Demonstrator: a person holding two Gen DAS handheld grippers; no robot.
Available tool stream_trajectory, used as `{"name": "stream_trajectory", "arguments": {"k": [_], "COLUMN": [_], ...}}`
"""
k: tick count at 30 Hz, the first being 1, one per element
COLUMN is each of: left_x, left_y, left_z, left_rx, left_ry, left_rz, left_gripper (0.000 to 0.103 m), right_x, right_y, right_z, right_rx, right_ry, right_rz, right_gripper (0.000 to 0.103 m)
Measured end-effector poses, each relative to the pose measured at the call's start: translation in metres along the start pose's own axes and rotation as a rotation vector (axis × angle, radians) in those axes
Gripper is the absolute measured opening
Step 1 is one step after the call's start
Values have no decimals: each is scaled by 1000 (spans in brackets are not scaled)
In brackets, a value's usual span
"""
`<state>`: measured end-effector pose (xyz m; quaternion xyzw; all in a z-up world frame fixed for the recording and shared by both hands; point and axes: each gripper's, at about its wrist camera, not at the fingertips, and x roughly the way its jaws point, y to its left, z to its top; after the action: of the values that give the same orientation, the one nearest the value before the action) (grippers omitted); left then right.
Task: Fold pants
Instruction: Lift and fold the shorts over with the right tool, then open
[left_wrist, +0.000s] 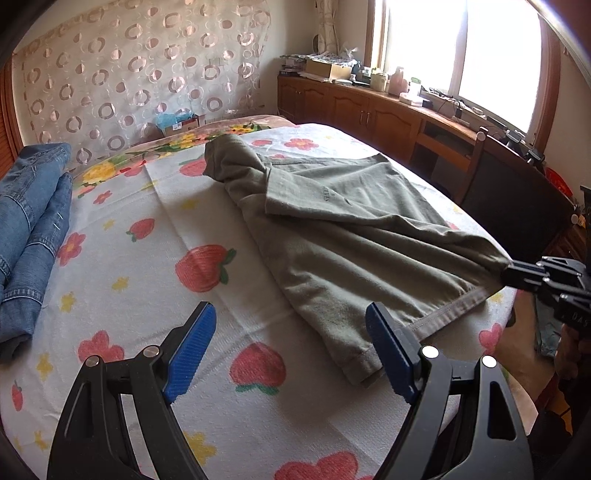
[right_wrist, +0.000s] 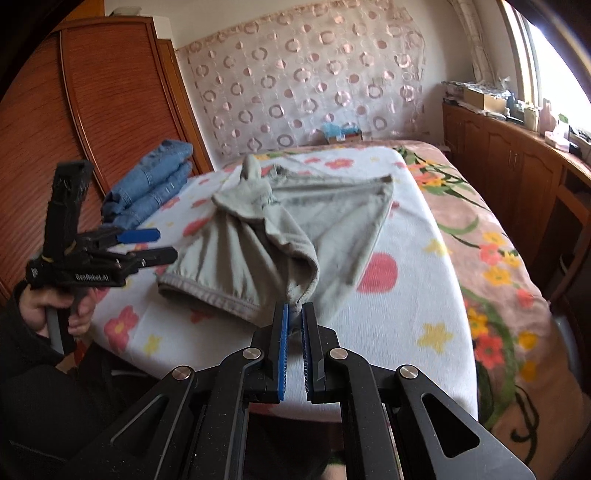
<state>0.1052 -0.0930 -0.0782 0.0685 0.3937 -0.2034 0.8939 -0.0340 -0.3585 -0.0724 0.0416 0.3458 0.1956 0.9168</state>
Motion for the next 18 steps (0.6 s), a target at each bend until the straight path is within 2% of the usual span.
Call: {"name": "stream_trajectory", "arguments": {"k": [10,12,18], "left_x": [13,15,20], "left_y": [2,3,3], "left_z": [-7,-8,-13], "left_rx": [-2,-4,-11], "left_ry": [39,45,61], "left_rz": [8,8,3], "left_gripper": [84,84,84], "right_x": [-2,-3,-7], "right_y": [-6,-2,-2], "right_z": [2,4,10], "right_rx": [-7,-37,-53], "right_ry": [42,34,13], "right_rz": [-34,-51,-74], "right_gripper": [7,12,13]}}
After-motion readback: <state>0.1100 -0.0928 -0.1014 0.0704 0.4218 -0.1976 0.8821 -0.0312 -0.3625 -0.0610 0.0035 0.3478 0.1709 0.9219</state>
